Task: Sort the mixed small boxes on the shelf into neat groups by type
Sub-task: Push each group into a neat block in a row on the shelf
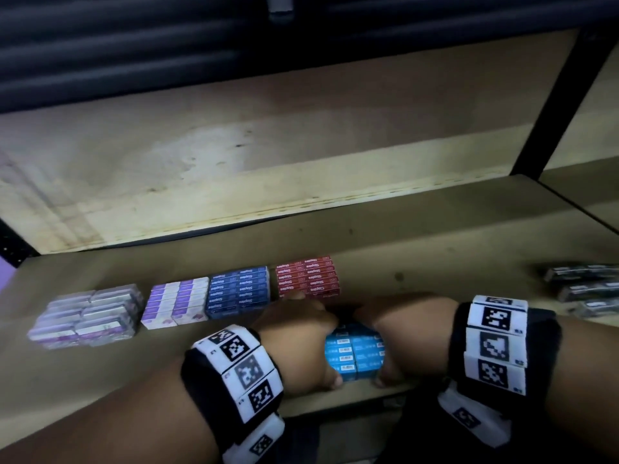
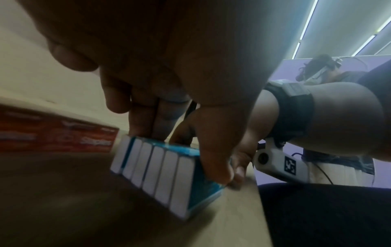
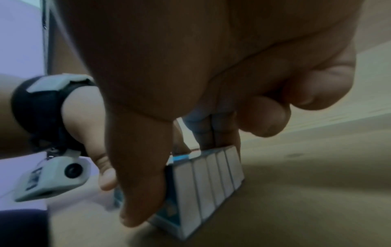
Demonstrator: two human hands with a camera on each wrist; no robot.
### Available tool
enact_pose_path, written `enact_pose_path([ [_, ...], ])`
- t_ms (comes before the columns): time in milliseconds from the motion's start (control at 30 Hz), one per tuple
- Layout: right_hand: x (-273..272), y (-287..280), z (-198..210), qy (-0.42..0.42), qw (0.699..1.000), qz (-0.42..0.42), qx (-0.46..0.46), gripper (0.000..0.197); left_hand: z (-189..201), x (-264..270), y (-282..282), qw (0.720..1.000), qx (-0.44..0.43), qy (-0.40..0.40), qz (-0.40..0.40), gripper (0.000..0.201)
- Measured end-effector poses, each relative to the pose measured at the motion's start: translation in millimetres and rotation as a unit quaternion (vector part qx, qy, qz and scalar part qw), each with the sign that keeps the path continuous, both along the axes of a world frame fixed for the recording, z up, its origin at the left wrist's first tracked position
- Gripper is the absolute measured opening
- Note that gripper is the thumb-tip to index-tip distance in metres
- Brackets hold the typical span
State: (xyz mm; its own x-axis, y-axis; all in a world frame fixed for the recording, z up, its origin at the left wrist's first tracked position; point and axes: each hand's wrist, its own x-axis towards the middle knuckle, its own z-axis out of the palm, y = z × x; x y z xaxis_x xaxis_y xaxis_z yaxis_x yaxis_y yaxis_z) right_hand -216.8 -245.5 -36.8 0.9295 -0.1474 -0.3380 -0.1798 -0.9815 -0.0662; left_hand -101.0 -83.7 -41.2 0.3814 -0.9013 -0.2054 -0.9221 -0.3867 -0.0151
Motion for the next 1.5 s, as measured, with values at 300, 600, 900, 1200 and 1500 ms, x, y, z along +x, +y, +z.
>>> enact_pose_path([
  [300, 0, -68, 11, 0.049, 0.998, -0.027, 0.036, 0.079, 2, -3, -89, 0.999, 0.044, -0.013, -0.02, 0.067],
  [600, 49, -116, 1, 0.062, 0.997, 0.009, 0.044, 0.077, 3, 26, -156, 0.993, 0.115, 0.016, 0.025, 0.02],
  [900, 89, -128, -7, 0.032, 0.999, 0.021, 0.022, 0.073, 3, 69, -166, 0.991, 0.124, 0.014, 0.05, 0.062],
  [1200, 91, -119, -5, 0.029, 0.999, 0.009, 0.037, 0.072, 11, 62, -156, 0.991, 0.121, -0.015, 0.051, 0.047],
  [1500, 28, -142, 38, -0.011, 0.998, -0.064, -0.004, 0.086, 11, 52, -155, 0.996, 0.04, 0.063, 0.058, 0.102],
])
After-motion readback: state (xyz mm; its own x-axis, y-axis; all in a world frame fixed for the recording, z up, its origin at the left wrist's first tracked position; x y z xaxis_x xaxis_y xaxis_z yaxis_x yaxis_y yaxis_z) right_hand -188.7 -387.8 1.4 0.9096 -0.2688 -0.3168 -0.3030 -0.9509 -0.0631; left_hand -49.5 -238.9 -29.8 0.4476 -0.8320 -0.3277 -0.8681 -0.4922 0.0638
